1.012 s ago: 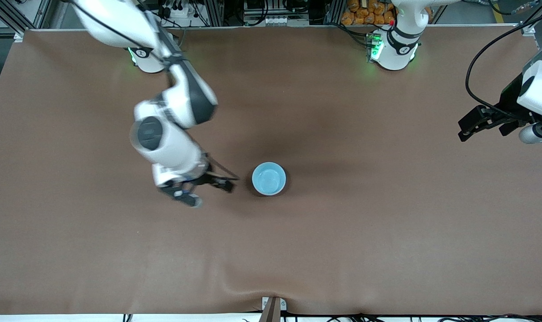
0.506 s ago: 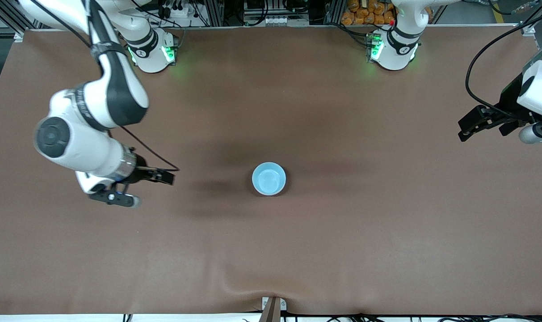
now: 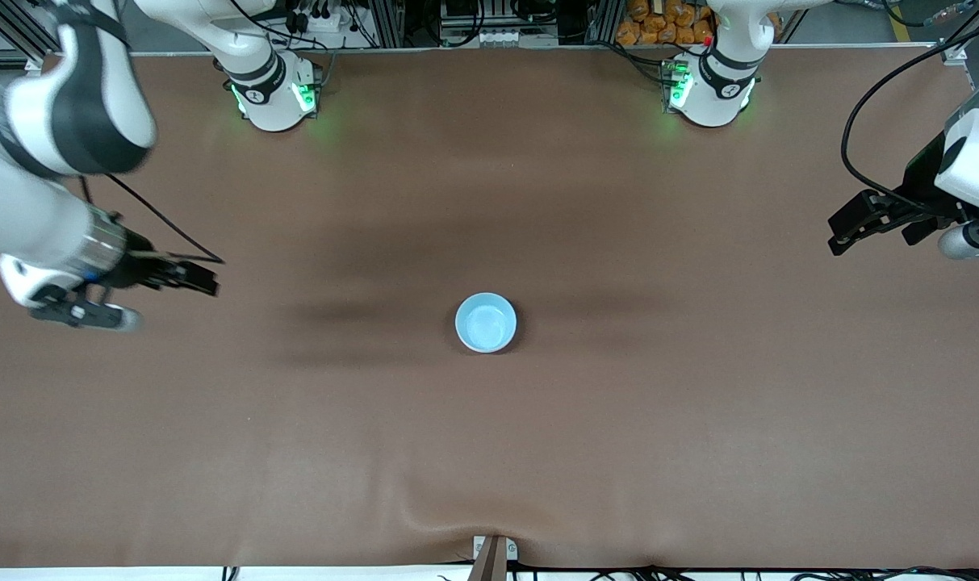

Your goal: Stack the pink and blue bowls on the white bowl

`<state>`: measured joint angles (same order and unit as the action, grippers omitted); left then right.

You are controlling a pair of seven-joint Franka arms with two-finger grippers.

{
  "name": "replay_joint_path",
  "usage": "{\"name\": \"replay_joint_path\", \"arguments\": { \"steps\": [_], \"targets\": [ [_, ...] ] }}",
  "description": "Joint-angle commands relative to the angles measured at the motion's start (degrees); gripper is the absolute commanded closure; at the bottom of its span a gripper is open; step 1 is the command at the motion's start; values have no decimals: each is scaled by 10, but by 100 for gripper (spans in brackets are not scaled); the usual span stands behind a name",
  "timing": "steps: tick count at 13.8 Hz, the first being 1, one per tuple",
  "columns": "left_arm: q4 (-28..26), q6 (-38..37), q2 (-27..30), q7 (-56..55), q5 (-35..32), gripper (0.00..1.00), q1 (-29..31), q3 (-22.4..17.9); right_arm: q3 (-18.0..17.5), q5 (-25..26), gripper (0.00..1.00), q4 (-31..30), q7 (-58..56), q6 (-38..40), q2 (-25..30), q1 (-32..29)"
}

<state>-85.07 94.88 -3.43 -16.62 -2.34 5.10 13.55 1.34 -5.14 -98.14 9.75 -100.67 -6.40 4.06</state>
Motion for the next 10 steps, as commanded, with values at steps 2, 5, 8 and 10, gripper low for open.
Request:
{"name": "replay_joint_path", "arguments": {
  "steps": [2,5,8,10],
  "targets": [
    [11,-23,1,17,16,0,6,0,-67,8,0,-20,-57,64,59,-95],
    [12,-30,0,19,16,0,3,0,-75,12,0,52,-79,143,65,-107],
    [11,-36,-1,20,15,0,3,0,-66,31,0,95,-136,185,63,-108],
    [15,-36,-3,20,16,0,6,0,-50,31,0,121,-157,203,63,-106]
  ]
}}
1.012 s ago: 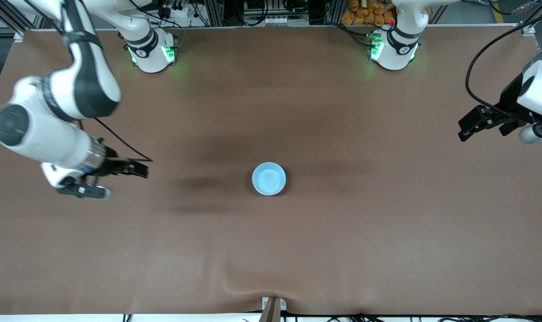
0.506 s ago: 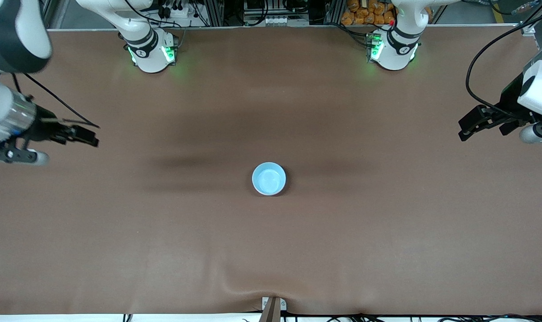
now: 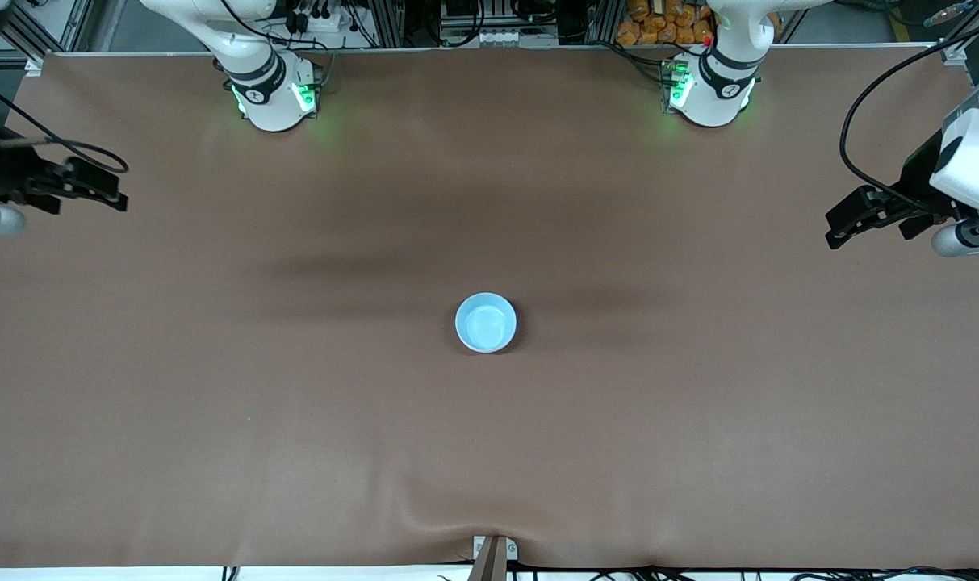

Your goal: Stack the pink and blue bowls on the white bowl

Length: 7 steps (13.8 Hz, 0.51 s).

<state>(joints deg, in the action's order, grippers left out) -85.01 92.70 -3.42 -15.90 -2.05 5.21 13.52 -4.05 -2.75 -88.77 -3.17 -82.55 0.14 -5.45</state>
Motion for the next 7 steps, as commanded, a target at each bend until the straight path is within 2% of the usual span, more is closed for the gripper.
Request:
{"name": "replay_joint_path", "arguments": {
  "steps": [1,4,7],
  "targets": [
    [14,-14,-4,13,14,0,2,0,9,7,0,38,-28,32,-2,-9],
    [11,-14,-4,29,20,0,1,1,10,7,0,42,-21,38,-1,-9],
    [-25,-14,16,60,62,0,10,-1,10,4,0,42,-8,35,-2,-7]
  ]
}}
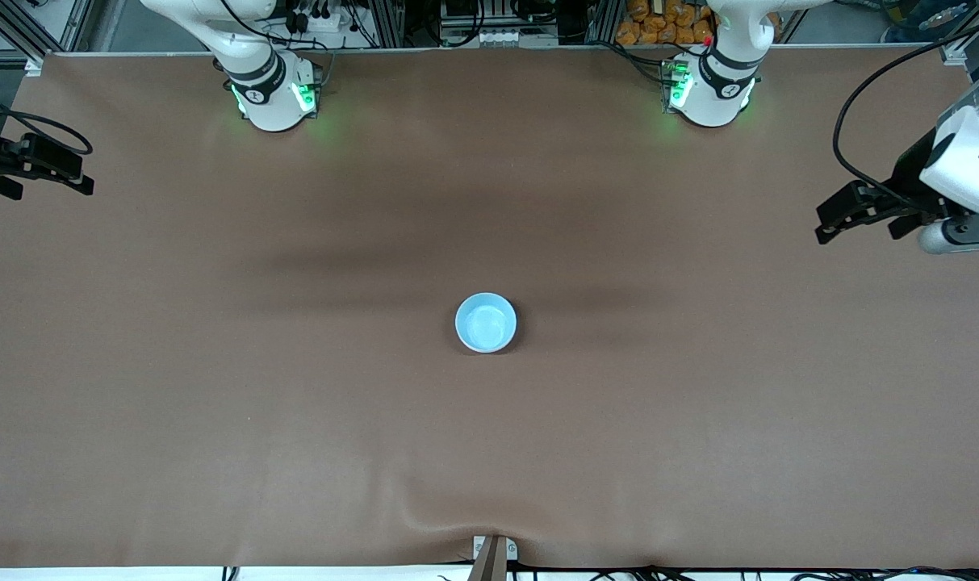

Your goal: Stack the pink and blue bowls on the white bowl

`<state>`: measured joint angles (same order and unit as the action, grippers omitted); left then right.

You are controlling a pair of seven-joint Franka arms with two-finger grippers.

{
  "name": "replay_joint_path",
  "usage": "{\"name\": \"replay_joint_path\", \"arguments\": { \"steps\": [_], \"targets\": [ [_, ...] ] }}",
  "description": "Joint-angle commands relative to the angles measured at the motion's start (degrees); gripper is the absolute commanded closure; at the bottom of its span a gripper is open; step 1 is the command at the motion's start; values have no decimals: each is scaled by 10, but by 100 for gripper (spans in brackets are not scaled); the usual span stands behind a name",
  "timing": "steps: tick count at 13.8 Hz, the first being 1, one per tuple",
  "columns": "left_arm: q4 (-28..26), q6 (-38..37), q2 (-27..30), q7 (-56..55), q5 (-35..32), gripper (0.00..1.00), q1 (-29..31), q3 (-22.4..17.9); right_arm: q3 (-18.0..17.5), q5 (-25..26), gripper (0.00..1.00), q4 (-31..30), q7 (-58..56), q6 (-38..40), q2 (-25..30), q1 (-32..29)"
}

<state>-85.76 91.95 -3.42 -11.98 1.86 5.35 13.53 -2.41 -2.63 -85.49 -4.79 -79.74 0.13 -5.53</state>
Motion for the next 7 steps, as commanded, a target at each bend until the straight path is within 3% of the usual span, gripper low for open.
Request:
{"name": "replay_joint_path", "arguments": {
  "steps": [1,7],
  "targets": [
    [-26,-8,24,20,23,0,10,-1,-7,2,0,9,20,7,-2,-5],
    [-17,-11,32,20,-7,0,23,-6,-8,1,0,8,31,7,-4,-4]
  ]
}}
